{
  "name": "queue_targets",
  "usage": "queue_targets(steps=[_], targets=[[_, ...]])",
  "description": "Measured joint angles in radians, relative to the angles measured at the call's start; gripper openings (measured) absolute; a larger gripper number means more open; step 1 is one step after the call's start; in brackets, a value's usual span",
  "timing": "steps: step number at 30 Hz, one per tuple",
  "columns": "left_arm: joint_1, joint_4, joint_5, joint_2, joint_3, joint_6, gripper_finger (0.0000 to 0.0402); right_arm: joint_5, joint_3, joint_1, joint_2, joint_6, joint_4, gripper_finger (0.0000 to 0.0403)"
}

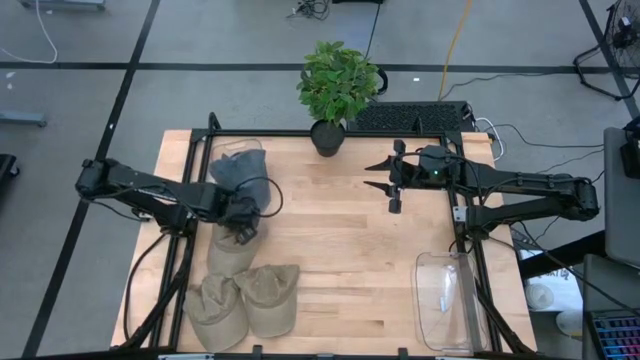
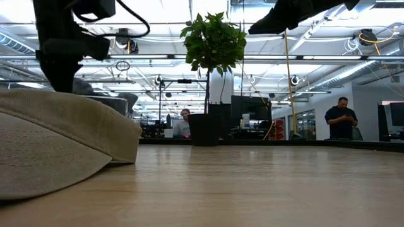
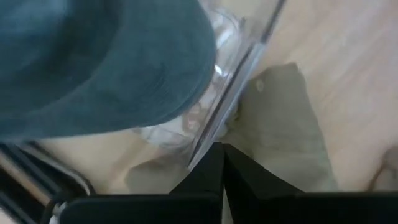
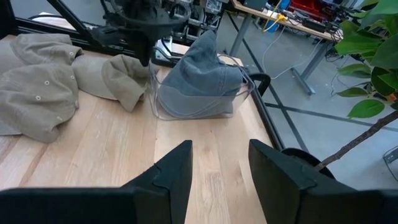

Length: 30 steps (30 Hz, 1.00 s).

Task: Pick & Place hat
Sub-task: Put the blue cap into the left transparent bin

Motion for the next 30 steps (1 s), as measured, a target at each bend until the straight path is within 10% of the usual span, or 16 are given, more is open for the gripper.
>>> queue_targets(steps=[18,30], targets=[[0.008,-0.218,-0.084,0.01,-0.027,-0.196,0.001,0.0,0.0,0.0,0.0,0.0,0.0,0.0144],[-0.055,-0.019,-0.254,-0.065,0.043,-0.015,0.0011,0.0,0.0,0.0,0.0,0.005,-0.001,0.0144]])
